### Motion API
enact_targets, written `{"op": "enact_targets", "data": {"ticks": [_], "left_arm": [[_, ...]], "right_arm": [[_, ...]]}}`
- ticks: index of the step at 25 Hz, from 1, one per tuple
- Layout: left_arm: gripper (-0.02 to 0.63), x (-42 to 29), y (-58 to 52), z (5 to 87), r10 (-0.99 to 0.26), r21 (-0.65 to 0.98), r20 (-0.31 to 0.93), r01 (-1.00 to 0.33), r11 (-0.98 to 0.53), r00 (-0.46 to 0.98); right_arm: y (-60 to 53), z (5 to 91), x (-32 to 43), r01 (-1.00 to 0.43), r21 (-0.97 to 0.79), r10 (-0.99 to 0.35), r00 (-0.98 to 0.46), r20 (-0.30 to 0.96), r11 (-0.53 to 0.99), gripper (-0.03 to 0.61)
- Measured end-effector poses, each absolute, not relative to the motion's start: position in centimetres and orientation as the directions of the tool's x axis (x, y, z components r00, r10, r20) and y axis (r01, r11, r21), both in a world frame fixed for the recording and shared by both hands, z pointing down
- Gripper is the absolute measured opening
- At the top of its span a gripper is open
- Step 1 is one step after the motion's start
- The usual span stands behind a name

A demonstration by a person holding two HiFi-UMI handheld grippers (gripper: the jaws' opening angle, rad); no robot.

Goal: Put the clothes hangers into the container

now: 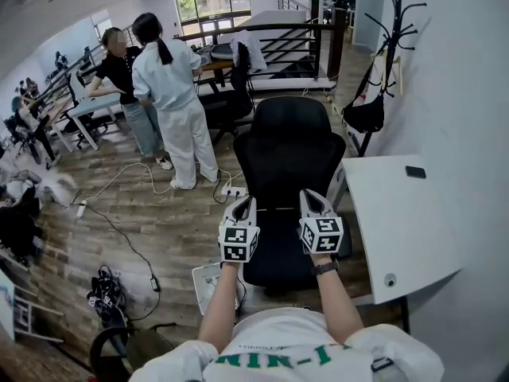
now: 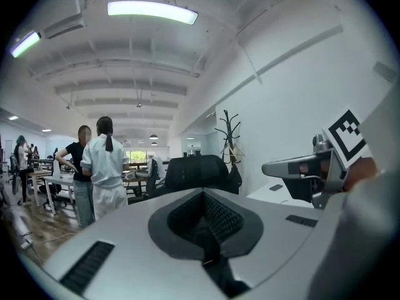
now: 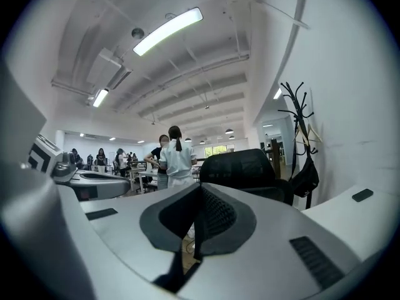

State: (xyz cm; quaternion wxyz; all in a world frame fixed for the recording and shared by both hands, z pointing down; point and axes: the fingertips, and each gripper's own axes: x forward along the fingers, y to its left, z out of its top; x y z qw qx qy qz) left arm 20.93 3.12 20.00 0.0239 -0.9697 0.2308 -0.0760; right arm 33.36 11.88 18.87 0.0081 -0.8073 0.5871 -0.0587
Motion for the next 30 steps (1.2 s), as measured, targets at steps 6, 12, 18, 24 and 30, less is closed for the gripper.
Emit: {"op": "enact_targets", "data": {"ticks": [6, 12, 18, 24, 30], "left_arm": [[0.011, 23.3, 4.7, 17.6, -0.464, -0.082, 0.066, -0.459, -0.885, 0.883], [0.011, 24.1, 6.0, 16.7, -0.478, -0.054, 0.025, -0.476, -0.878, 0.878], [0.011, 26.0, 7.5, 17.2, -0.476, -0.035, 0.008, -0.476, -0.879, 0.879], [0.011, 27.3, 8.6, 18.6, -0.481, -0.022, 0.037, -0.481, -0.877, 0.876], [0.011, 29.5, 8.4, 19.2, -0.494, -0.023, 0.020, -0.493, -0.869, 0.869]], "right_arm": [[14.0, 16.6, 35.7, -0.949, -0.065, -0.951, 0.308, 0.023, -0.309, 0.014], [15.1, 16.8, 36.1, -0.955, -0.049, -0.956, 0.293, 0.030, -0.294, 0.014], [15.8, 17.9, 37.5, -0.961, -0.057, -0.962, 0.270, 0.038, -0.271, 0.014], [17.4, 18.6, 39.7, -0.957, -0.076, -0.960, 0.277, 0.048, -0.280, 0.014], [17.8, 19.4, 42.7, -0.965, -0.074, -0.967, 0.250, 0.045, -0.253, 0.014]]}}
